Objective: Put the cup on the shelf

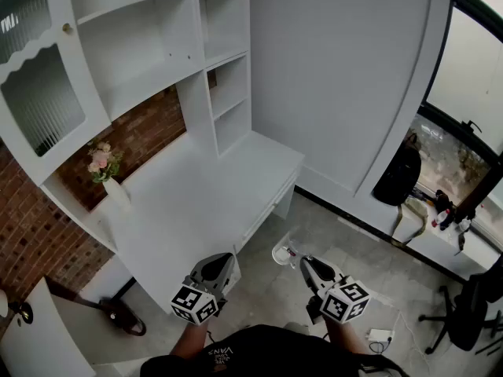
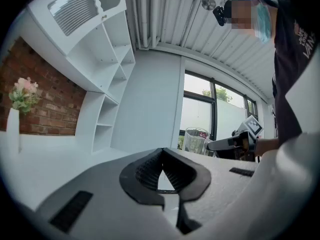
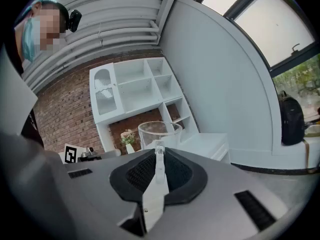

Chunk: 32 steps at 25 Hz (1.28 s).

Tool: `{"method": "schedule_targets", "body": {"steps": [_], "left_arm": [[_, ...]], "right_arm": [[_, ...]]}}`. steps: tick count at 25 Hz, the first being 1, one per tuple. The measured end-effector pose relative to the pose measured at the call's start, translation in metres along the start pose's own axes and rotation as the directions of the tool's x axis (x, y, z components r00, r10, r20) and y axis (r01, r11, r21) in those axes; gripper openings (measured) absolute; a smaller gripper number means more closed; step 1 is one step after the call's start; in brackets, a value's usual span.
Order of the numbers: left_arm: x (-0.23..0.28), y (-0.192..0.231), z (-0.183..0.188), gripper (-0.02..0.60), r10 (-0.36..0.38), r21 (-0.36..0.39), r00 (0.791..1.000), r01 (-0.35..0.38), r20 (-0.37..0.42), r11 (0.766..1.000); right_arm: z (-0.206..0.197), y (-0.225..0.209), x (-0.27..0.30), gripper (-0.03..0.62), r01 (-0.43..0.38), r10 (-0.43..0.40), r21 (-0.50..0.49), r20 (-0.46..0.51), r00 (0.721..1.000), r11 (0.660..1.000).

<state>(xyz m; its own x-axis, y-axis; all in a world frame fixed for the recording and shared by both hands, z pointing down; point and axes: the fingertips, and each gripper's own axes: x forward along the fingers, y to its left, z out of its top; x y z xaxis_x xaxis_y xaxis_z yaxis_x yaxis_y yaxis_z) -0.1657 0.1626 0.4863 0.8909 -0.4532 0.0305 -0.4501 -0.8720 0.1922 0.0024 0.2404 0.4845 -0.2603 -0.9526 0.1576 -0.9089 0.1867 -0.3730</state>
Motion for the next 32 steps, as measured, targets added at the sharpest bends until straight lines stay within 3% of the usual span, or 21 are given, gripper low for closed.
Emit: {"method": "schedule_targets", "body": {"steps": [16, 32], "left_arm": [[0.016, -0.001, -0.011, 0.008, -0.038, -0.024, 0.999, 0.038, -0.008, 0.999], [0.125, 0.028, 0.003, 0.008, 0.059, -0.020, 0.998, -0.060, -0.010, 0.998]], "right_arm": [[0.006, -0.001, 0.011, 0.040, -0.032, 0.029, 0.084, 0.033, 0.999, 0.996], [0.058, -0.104, 0.067, 0.041, -0.100, 0.103, 0.076, -0.030, 0.994, 0.992]]}}
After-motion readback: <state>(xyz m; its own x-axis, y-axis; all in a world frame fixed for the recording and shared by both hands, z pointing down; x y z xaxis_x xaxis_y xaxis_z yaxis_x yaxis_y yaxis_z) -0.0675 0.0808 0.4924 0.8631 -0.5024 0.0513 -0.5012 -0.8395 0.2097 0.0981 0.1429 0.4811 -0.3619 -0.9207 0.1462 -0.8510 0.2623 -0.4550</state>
